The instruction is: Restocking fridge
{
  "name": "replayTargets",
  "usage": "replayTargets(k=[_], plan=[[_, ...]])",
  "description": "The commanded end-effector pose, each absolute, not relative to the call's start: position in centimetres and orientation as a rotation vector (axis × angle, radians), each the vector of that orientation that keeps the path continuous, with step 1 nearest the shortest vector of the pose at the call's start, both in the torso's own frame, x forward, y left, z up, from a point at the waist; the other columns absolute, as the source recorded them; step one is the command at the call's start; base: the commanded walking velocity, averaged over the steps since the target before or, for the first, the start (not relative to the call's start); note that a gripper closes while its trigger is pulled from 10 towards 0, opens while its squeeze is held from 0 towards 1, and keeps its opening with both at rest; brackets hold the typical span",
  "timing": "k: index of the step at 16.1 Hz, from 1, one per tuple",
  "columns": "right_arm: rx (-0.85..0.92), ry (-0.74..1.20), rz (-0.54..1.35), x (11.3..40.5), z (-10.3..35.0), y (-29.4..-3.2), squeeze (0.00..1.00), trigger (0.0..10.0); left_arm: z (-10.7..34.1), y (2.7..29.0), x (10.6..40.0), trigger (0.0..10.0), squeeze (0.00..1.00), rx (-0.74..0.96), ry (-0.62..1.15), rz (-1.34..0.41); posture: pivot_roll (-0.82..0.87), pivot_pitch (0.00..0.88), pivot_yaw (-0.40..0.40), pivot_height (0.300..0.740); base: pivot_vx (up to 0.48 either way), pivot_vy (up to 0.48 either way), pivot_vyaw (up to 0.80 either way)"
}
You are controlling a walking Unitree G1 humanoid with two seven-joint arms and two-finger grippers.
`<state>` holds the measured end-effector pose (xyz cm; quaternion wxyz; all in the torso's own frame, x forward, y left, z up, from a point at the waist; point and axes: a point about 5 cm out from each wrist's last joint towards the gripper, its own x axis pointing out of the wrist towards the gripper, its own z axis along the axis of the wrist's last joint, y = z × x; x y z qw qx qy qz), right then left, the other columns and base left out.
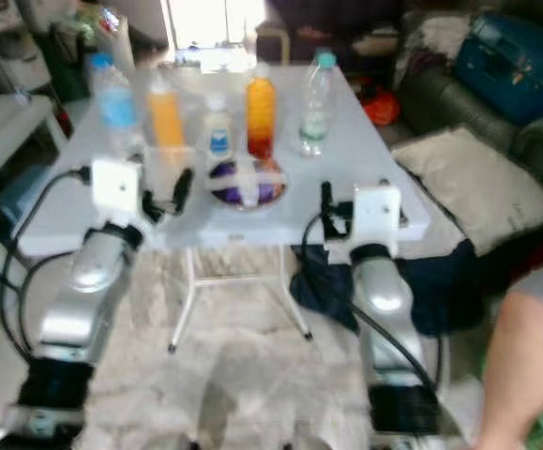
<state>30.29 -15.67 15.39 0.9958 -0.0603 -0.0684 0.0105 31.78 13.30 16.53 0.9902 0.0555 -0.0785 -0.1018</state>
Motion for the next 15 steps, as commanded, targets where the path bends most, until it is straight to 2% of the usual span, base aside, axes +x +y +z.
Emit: replayTargets(k=[1, 4, 7, 9, 12, 15], plan=[[-0.116, -0.179, 0.023, 30.4, 16.5, -15.6, 0.0, 10.0, 17.2, 12.8, 32.1, 10.0, 0.0, 0.13, -0.193, -0.22, -0.05, 0.0, 0.047, 0.74, 0.0, 0.0, 0.0], [-0.106, -0.18, -0.034, 30.7, 16.1, -16.3, 0.0, 10.0, 16.0, 11.9, 32.5, 10.0, 0.0, 0.179, -0.16, -0.301, -0.06, 0.0, 0.064, 0.74, 0.0, 0.0, 0.0], [-0.165, -0.169, 0.031, 31.1, 16.0, -16.3, 0.0, 10.0, 15.5, 11.2, 32.3, 10.0, 0.0, 0.213, -0.172, -0.34, -0.05, 0.0, 0.047, 0.74, 0.0, 0.0, 0.0], [-0.156, -0.149, -0.041, 31.0, 15.8, -17.2, 0.0, 10.0, 15.0, 11.4, 31.9, 10.0, 0.0, 0.2, -0.157, -0.337, -0.05, 0.0, 0.041, 0.74, 0.0, 0.0, 0.0], [0.031, -0.088, -0.116, 30.2, 14.7, -17.9, 0.0, 10.0, 14.0, 11.4, 30.9, 10.0, 0.0, 0.153, -0.129, -0.318, -0.06, 0.0, 0.048, 0.74, 0.0, 0.0, 0.0], [0.089, -0.079, -0.116, 30.0, 15.0, -17.2, 0.0, 10.0, 14.2, 11.6, 30.2, 10.0, 0.0, 0.13, -0.121, -0.319, -0.06, 0.0, 0.084, 0.74, 0.0, 0.0, 0.0]])
